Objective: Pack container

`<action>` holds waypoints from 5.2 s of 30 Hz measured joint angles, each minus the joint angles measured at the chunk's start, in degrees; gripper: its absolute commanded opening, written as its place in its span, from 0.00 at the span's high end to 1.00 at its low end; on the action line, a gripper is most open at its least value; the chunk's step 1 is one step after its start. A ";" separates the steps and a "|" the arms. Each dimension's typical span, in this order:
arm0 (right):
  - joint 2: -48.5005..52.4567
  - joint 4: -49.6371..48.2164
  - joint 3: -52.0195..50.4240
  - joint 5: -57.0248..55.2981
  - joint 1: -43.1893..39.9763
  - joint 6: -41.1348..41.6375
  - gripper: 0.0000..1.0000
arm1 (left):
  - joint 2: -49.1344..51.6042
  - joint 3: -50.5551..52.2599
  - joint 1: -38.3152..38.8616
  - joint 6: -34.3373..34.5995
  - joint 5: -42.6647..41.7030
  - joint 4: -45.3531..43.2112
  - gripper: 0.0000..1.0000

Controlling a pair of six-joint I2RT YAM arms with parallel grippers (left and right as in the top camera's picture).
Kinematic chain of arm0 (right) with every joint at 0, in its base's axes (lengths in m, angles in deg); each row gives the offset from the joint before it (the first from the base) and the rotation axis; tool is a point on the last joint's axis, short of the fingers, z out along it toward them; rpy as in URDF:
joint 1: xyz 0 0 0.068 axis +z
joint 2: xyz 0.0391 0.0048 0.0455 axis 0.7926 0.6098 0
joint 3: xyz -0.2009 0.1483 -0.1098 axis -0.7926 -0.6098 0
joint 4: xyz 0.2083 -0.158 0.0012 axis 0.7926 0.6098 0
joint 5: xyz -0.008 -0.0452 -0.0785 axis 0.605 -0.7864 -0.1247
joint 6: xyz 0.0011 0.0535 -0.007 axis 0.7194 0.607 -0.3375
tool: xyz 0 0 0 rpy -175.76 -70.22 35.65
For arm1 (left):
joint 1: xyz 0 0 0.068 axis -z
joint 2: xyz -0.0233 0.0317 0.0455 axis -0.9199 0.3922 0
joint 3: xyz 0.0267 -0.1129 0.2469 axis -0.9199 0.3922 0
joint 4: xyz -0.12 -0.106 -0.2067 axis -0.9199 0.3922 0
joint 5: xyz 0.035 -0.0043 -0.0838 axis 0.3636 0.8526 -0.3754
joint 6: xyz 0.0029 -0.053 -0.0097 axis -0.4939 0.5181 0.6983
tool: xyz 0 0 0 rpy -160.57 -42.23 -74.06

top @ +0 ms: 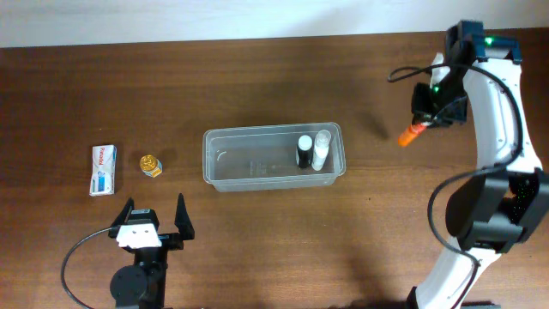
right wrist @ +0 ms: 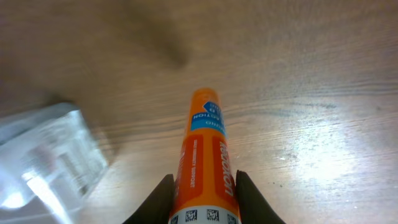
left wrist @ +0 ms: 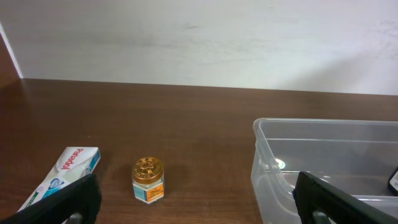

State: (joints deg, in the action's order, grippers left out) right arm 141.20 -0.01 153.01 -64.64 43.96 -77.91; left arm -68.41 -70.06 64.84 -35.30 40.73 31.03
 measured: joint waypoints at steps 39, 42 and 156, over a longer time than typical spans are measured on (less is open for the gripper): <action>-16.50 4.42 -6.25 1.73 29.31 0.22 0.76 | 0.00 0.00 0.00 0.00 0.00 0.00 0.01; -16.50 1.92 -9.73 1.75 29.31 0.22 0.75 | 0.00 0.00 0.00 0.02 0.00 0.00 0.01; -14.36 7.93 10.82 -6.51 29.51 5.62 0.02 | 0.00 0.00 0.00 0.00 0.00 0.00 0.01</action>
State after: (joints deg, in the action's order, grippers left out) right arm 126.84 7.93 163.83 -71.15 73.46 -72.29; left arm -68.41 -70.06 64.84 -35.30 40.73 31.03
